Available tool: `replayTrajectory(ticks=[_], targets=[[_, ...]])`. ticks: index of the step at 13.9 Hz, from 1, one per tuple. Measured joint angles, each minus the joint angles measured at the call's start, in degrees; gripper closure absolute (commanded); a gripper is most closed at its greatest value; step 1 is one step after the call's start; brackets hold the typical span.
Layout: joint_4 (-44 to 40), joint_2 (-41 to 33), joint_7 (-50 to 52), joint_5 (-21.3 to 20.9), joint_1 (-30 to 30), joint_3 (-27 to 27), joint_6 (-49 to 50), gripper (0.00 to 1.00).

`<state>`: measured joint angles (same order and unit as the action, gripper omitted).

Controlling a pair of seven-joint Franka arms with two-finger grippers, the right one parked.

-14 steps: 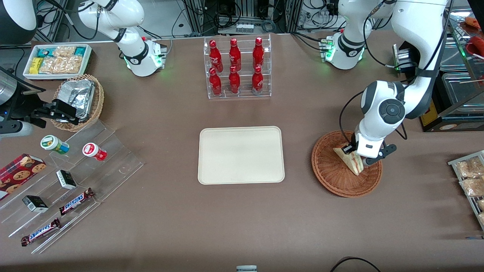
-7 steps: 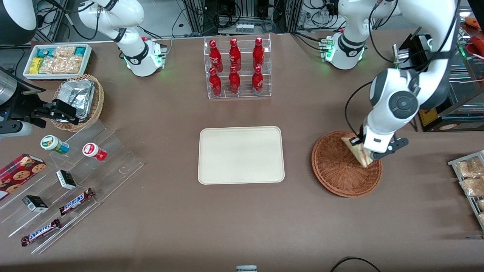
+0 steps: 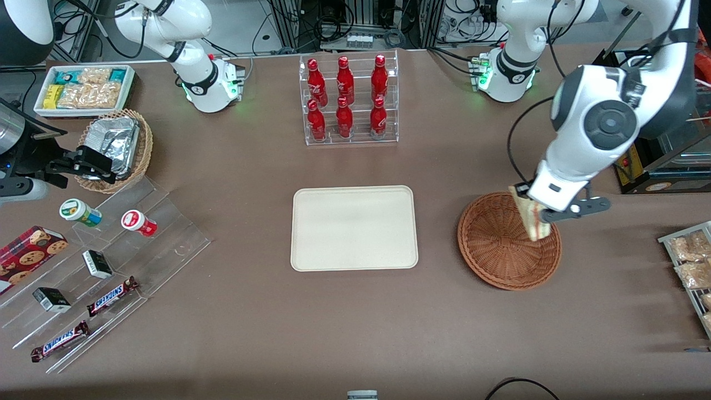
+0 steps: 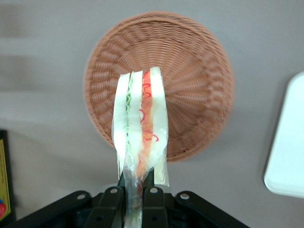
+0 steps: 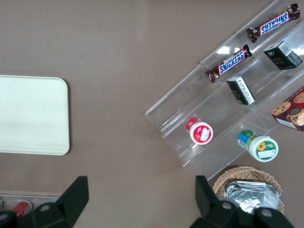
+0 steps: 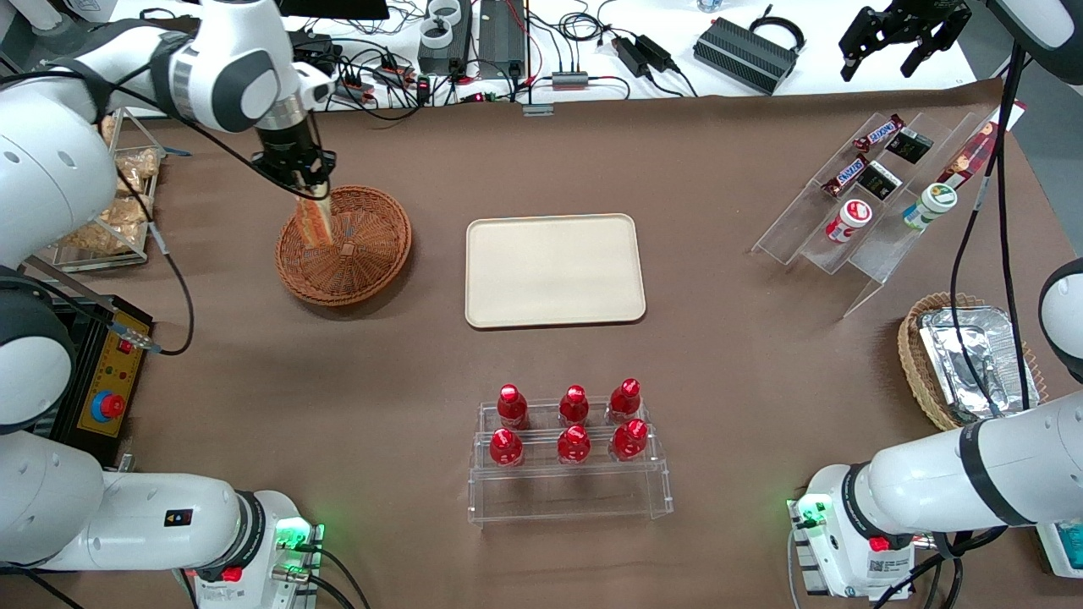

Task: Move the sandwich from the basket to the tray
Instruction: 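Lift the sandwich up out of the basket with the left gripper, then carry the sandwich over the cream tray with the left gripper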

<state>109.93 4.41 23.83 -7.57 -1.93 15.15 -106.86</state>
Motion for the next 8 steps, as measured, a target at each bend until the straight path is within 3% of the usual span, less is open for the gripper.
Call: replayTrajectory(ticks=[8], targets=[[-3.0, 5.7, -2.8, 0.1, -0.1, 12.3, -0.3, 1.0]])
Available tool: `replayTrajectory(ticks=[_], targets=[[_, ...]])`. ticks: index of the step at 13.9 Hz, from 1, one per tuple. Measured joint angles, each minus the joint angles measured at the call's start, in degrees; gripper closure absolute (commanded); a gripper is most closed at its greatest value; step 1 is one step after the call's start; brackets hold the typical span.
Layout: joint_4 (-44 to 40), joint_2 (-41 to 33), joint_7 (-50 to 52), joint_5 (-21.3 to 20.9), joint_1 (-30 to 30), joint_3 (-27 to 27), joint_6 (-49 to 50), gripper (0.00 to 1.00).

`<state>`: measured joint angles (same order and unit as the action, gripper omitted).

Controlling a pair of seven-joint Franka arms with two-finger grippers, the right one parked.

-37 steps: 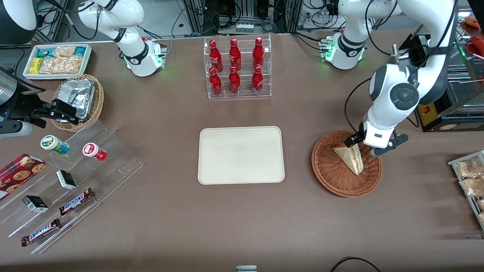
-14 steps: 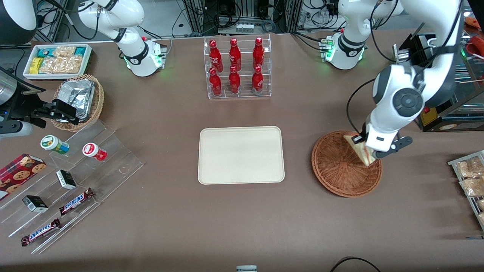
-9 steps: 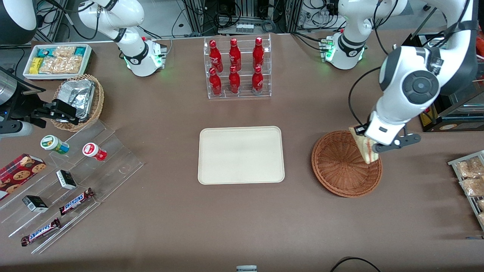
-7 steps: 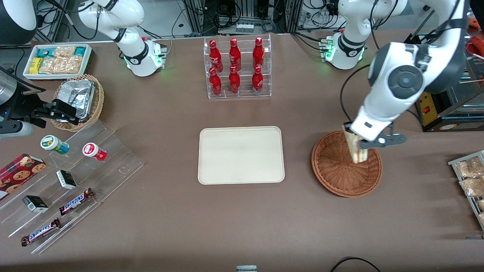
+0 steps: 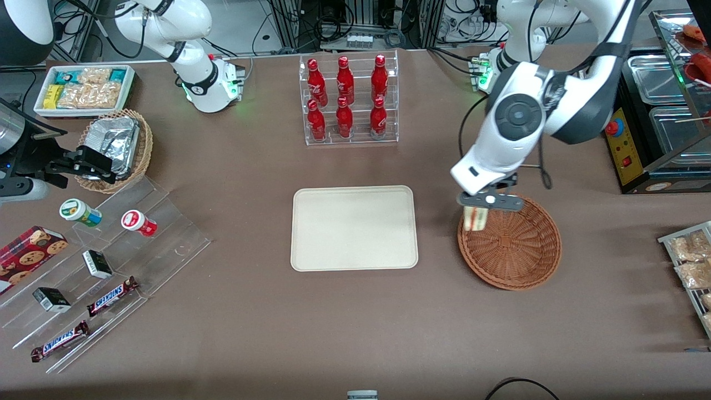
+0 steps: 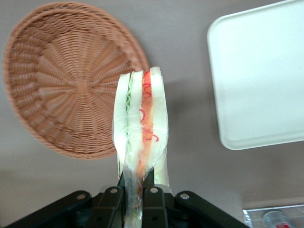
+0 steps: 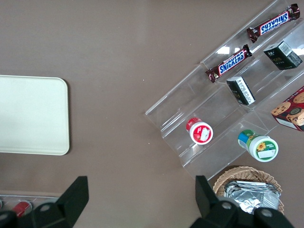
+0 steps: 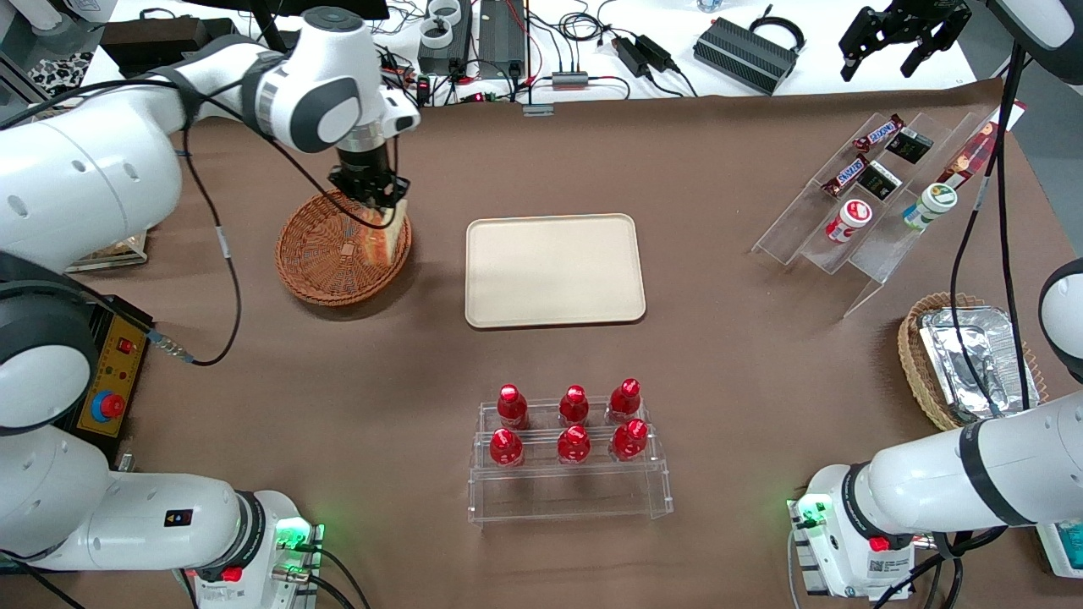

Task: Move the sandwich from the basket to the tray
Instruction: 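Carry the sandwich over the cream tray with the left gripper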

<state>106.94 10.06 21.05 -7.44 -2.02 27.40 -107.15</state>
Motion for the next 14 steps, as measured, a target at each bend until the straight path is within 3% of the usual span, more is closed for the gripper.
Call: replayTrajectory(ticks=[6, 8, 12, 14], targets=[[-2.9, 8.4, 7.7, 0.4, 0.0, 6.4, -6.8, 1.0], [-4.0, 11.1, 12.7, -2.1, -0.1, 9.0, -7.5, 1.0], [-8.0, 18.6, 24.9, -11.4, -1.1, 12.4, -7.8, 1.0], [-10.6, 21.9, 28.1, -13.2, -2.5, 12.9, -7.8, 1.0]])
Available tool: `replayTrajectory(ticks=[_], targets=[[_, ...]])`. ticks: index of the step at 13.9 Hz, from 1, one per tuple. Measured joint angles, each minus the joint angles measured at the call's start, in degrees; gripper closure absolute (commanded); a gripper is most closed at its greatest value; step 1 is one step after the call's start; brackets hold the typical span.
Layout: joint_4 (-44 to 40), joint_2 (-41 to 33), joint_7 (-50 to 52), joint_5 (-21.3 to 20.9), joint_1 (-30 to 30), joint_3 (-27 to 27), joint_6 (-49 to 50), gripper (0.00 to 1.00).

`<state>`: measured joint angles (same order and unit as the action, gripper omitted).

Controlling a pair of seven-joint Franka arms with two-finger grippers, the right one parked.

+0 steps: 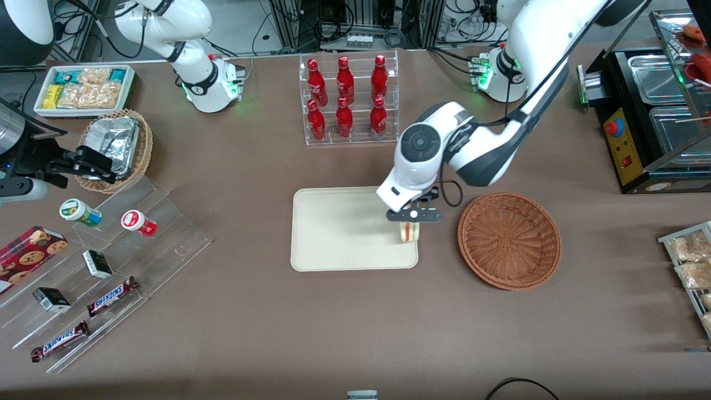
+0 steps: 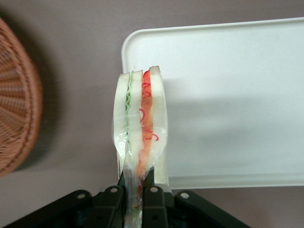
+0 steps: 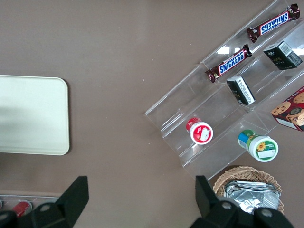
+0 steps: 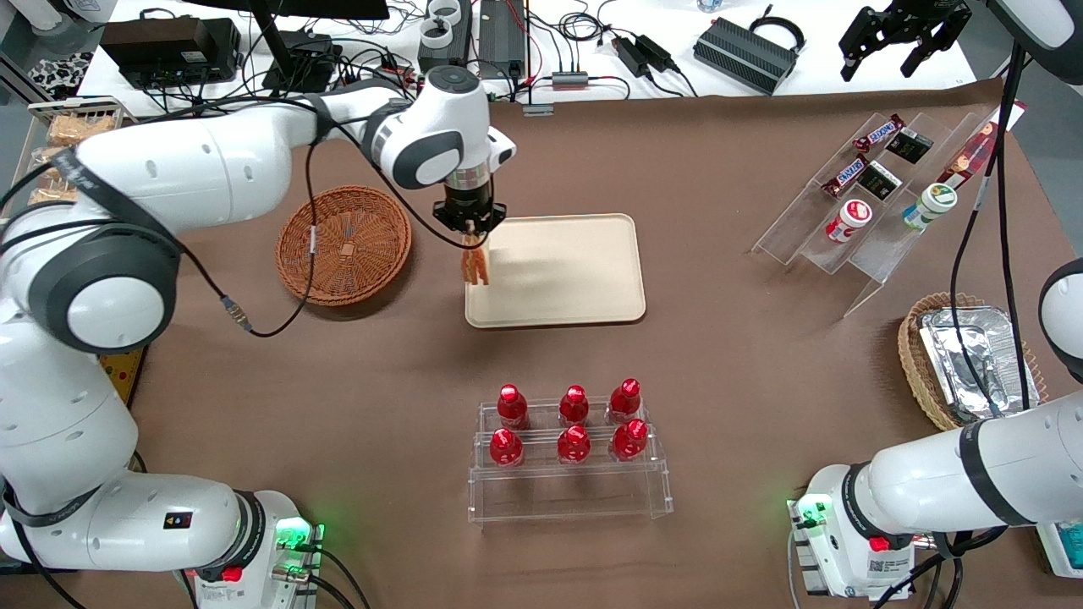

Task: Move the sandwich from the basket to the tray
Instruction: 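Carry the sandwich over the cream tray with the left gripper, then lower the sandwich onto the tray and open the left gripper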

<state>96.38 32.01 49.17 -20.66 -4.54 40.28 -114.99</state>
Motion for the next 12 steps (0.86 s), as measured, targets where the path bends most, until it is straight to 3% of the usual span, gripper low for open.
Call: replayTrajectory(ticks=[12], targets=[[-9.7, 10.9, 1.6, -5.2, -6.4, 0.0, 0.0, 1.0]])
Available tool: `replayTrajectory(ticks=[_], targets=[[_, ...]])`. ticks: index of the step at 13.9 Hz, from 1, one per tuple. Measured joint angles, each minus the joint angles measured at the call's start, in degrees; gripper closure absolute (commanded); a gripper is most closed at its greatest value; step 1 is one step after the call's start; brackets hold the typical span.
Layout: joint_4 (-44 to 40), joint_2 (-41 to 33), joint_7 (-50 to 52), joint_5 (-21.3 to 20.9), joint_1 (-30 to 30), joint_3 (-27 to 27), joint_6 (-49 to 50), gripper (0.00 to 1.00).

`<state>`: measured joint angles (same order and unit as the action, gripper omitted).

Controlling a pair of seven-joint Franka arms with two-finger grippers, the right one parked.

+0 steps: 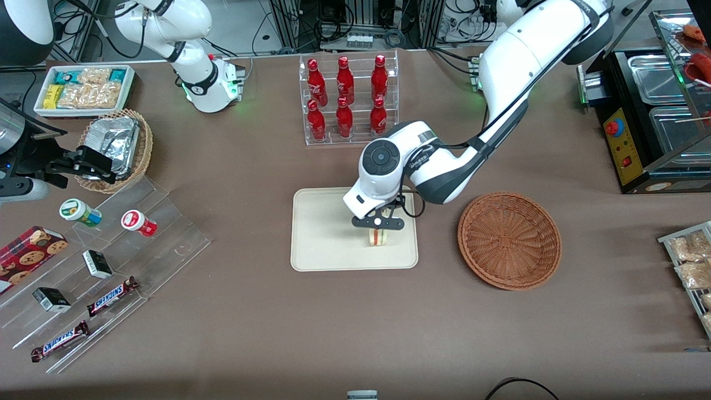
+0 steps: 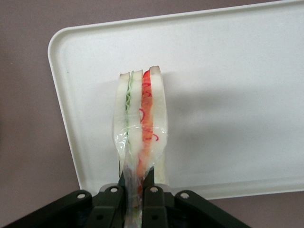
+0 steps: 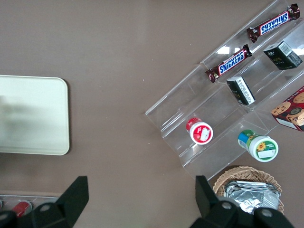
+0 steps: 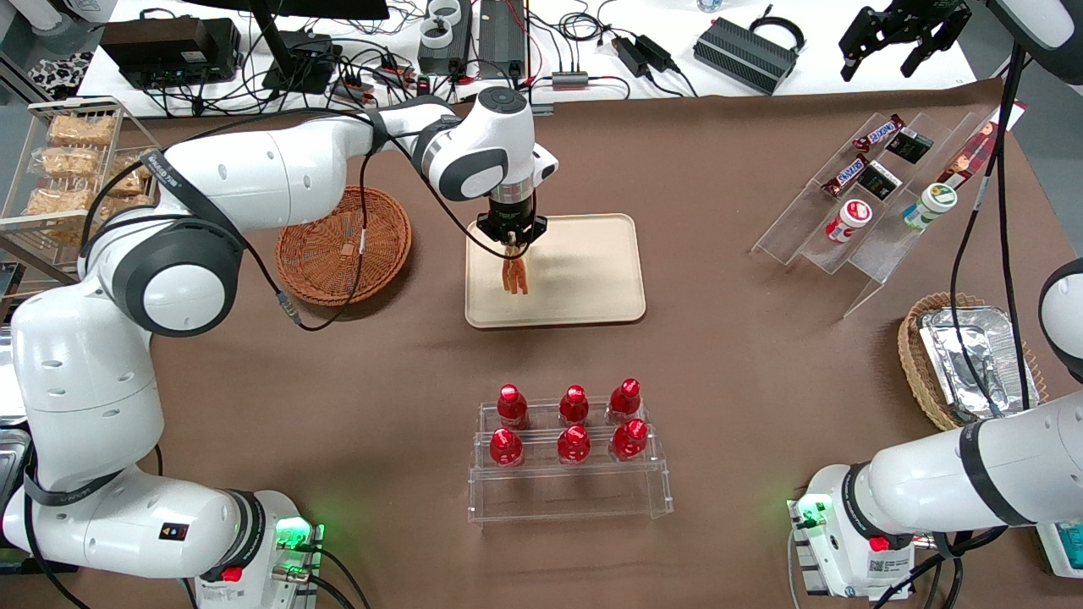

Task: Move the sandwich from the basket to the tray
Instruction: 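Lower the sandwich onto the tray and open the left gripper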

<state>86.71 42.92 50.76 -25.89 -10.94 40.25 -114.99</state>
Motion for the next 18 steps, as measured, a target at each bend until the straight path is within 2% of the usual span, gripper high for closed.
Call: replayTrajectory(ticks=[4, 8, 9, 10, 11, 18], targets=[[-0.1, 1.5, 0.0, -1.1, 0.0, -0.1, -1.6, 1.0], [-0.1, 3.1, 0.7, -4.3, 0.0, -0.1, -2.7, 1.0], [-0.1, 3.4, 0.8, -4.5, 0.0, -0.1, -3.1, 0.88], [-0.1, 3.7, 0.9, -4.5, -0.1, -0.1, -3.3, 0.32], [-0.1, 3.8, 1.0, -4.5, -0.1, -0.1, -3.4, 0.0], [-0.8, 3.8, 3.6, -4.5, -0.1, 0.0, -3.5, 0.0]])
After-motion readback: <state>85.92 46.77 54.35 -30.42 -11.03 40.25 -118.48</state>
